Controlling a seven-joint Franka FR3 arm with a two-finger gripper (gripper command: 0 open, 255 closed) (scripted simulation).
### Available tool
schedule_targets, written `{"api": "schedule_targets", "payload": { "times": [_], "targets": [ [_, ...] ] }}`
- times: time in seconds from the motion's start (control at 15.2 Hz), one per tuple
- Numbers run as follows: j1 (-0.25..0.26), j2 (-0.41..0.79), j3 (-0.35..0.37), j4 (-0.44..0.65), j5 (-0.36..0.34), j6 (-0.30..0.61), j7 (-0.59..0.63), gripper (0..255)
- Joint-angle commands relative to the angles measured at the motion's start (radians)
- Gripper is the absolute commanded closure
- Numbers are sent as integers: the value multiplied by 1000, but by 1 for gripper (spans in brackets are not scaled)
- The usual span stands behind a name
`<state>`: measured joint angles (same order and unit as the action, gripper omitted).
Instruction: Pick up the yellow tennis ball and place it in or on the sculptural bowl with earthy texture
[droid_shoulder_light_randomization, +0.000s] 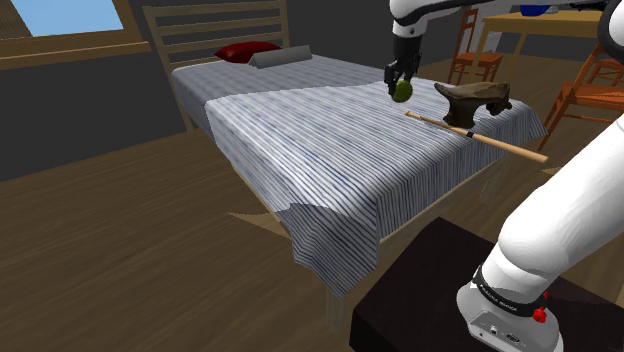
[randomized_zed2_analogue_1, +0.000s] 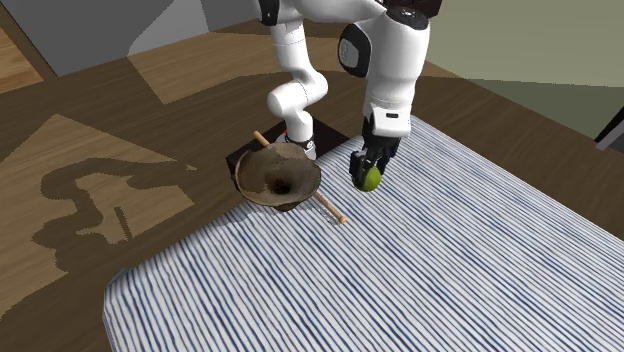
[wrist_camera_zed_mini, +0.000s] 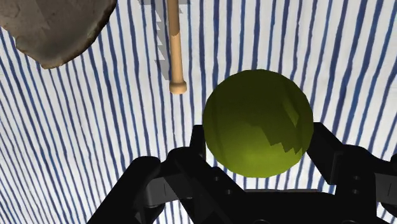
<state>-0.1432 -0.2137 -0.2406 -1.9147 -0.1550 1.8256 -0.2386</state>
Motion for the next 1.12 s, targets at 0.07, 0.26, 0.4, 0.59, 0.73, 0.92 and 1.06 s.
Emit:
{"api": "schedule_targets", "payload": {
  "times": [0.07, 0.26, 0.4, 0.59, 0.73, 0.92, 1.06],
  "targets": [
    [1, 8, 1, 50, 3, -43, -5, 255],
    [2, 14, 2, 98, 6, -83, -10, 255],
    [3, 20, 2, 131, 8, -111, -14, 255],
    [3, 31, 2, 183, 11, -152, -19, 255],
    [4, 39, 2, 219, 14, -180, -23, 255],
    [4, 54, 2, 276, 17, -222, -30, 255],
    [4, 65, 1, 316, 20, -251, -34, 255]
  ]
}}
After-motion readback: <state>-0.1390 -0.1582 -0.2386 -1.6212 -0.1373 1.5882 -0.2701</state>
